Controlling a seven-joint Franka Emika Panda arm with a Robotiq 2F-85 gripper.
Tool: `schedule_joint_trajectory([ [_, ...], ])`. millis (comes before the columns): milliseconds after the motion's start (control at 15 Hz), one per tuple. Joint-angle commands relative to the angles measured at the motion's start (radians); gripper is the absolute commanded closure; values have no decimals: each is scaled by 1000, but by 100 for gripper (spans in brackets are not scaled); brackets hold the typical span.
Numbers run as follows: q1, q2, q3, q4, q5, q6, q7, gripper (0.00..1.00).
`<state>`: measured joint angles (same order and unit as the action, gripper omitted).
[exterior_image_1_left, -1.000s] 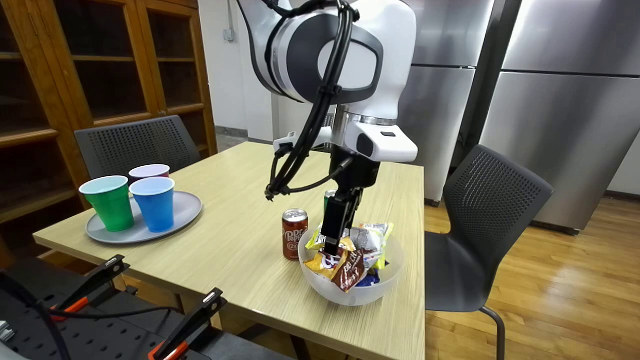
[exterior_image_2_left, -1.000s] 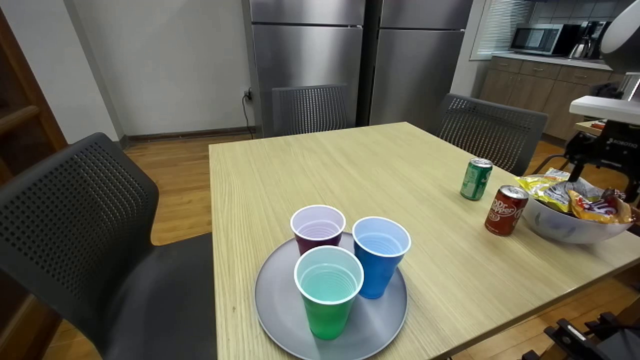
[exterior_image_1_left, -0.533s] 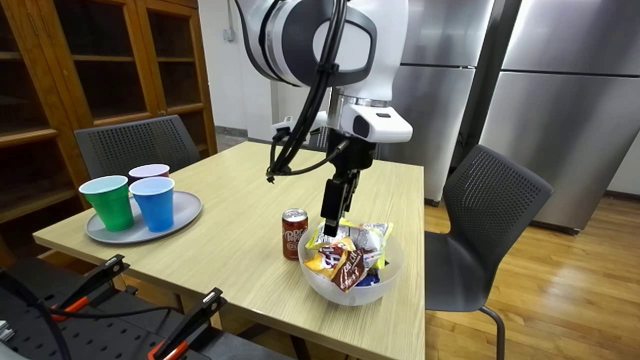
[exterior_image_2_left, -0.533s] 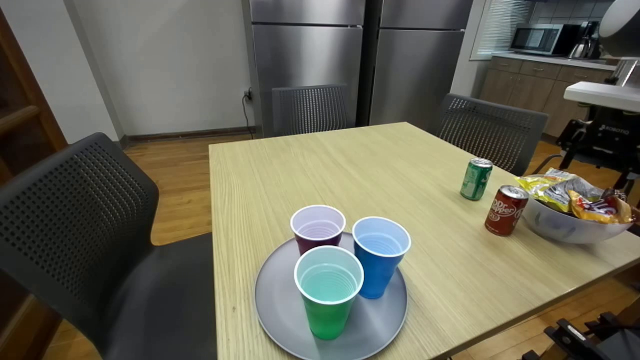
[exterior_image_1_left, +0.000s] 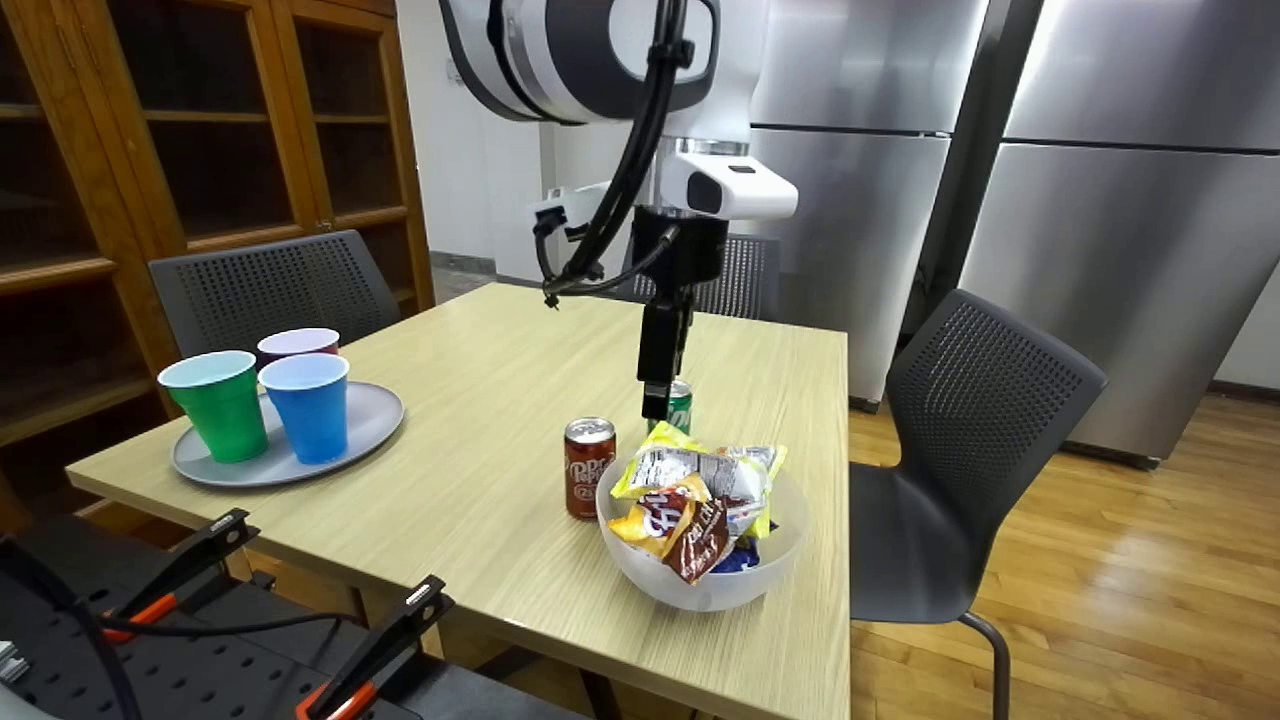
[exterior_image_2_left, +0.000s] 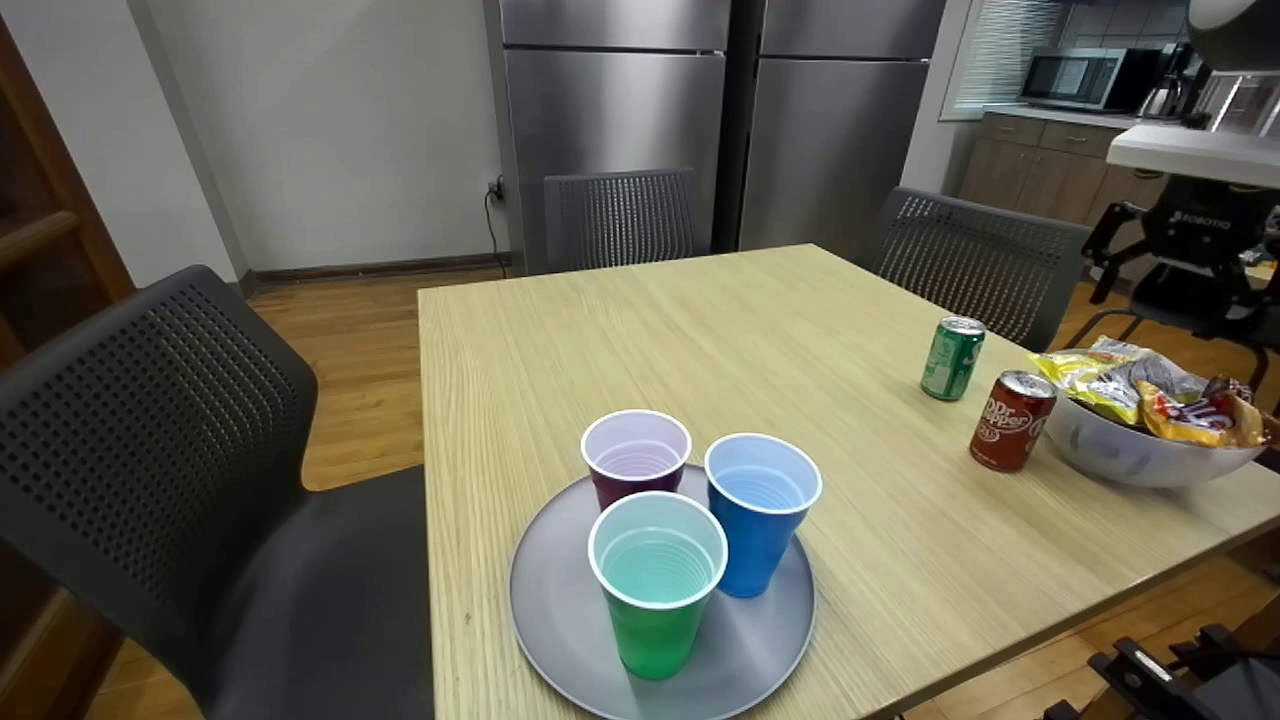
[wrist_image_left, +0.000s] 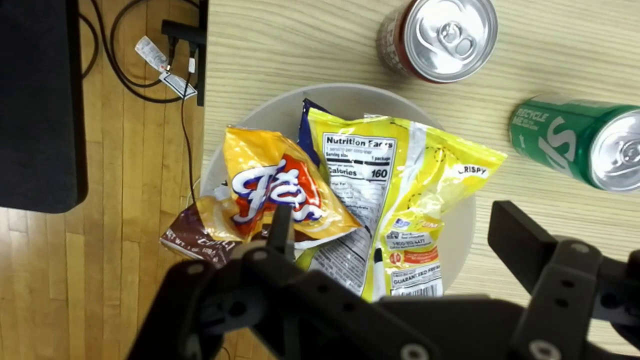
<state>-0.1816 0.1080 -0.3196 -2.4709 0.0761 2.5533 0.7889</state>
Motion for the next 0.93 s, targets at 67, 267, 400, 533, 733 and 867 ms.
schedule_joint_trajectory([
  [67,24,-67,37,-4,-102,-64,15,0],
  [267,43,-90,70,-9,-154,-81,3,0],
  [400,56,-106,96,-13,-182,-96,-18,0],
  [533,69,-120,123,-18,-202,-111,-46,0],
  [733,91,-139,162,-27,-246,-136,-78,0],
  [867,107,-152,190,-36,-274,-156,-115,0],
])
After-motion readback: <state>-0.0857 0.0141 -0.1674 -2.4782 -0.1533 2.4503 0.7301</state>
